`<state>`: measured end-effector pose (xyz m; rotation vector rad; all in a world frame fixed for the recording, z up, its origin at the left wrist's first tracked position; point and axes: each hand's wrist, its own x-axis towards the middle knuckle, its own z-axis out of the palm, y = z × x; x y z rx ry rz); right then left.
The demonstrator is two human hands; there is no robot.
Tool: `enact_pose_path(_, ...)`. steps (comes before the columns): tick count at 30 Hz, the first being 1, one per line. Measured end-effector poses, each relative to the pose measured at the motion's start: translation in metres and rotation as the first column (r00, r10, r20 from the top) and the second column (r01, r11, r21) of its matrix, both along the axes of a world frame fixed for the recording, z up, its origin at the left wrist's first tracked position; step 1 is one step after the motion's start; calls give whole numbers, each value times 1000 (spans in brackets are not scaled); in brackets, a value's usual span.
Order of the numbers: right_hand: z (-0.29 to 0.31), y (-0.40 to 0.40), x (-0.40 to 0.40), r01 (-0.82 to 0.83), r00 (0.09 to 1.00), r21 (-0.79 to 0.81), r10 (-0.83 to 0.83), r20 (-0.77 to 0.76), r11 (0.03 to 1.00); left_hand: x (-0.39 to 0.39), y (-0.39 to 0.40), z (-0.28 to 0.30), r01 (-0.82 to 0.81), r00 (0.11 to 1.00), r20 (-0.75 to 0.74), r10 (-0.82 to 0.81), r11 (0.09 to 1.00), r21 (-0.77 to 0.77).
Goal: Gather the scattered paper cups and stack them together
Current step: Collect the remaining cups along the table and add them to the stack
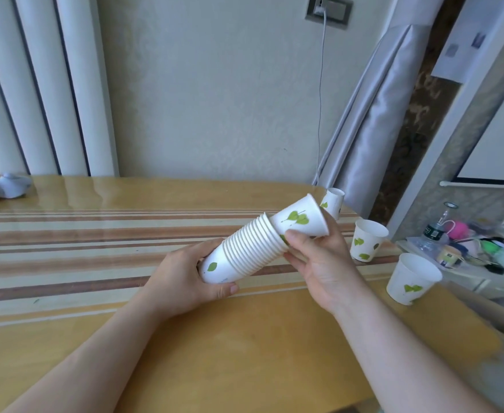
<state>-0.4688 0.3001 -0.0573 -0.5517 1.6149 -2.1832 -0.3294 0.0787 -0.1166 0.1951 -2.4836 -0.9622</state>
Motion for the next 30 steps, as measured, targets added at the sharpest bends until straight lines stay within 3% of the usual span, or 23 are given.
enact_pose_path(10, -5, 37, 9, -62, 997, 96, 67, -48, 993, -3, 24, 0, -17, 999, 35, 18, 1000, -16)
enact_pose_path(12, 0, 57, 4, -9, 992, 149, 27, -121, 989, -6, 32, 4, -23, 997, 75, 27, 998, -52)
enact_pose_path(15, 4, 92, -15, 205, 947, 242, -131, -292, 948, -15, 43, 11, -41, 991, 127, 51, 996, -80)
enact_pose_path(17, 3, 118, -34, 436, 844, 274, -283, -456, 857, -25, 54, 14, -44, 988, 146, 48, 999, -27)
enact_pose_path(19, -3, 145, -55, 666, 662, 251, -403, -632, 702, -36, 69, 15, -36, 988, 149, 30, 999, 33)
enact_pose_path(21, -14, 167, -74, 806, 505, 235, -423, -753, 543, -48, 88, 14, -25, 990, 141, 16, 998, 57)
enact_pose_path(22, -19, 175, -82, 831, 490, 276, -400, -775, 483, -54, 97, 13, -24, 991, 134, 16, 998, 63)
enact_pose_path(24, -31, 185, -92, 794, 586, 447, -323, -743, 412, -66, 115, 12, -30, 993, 119, 22, 997, 69)
enact_pose_path(25, -36, 188, -94, 731, 666, 532, -277, -693, 428, -71, 121, 11, -36, 993, 112, 27, 996, 77)
enact_pose_path(27, -48, 191, -94, 596, 785, 578, -253, -565, 558, -81, 132, 9, -46, 995, 92, 35, 993, 112)
enact_pose_path(30, -55, 192, -91, 559, 818, 508, -335, -467, 655, -94, 137, 9, -79, 995, 68, 71, 987, 138)
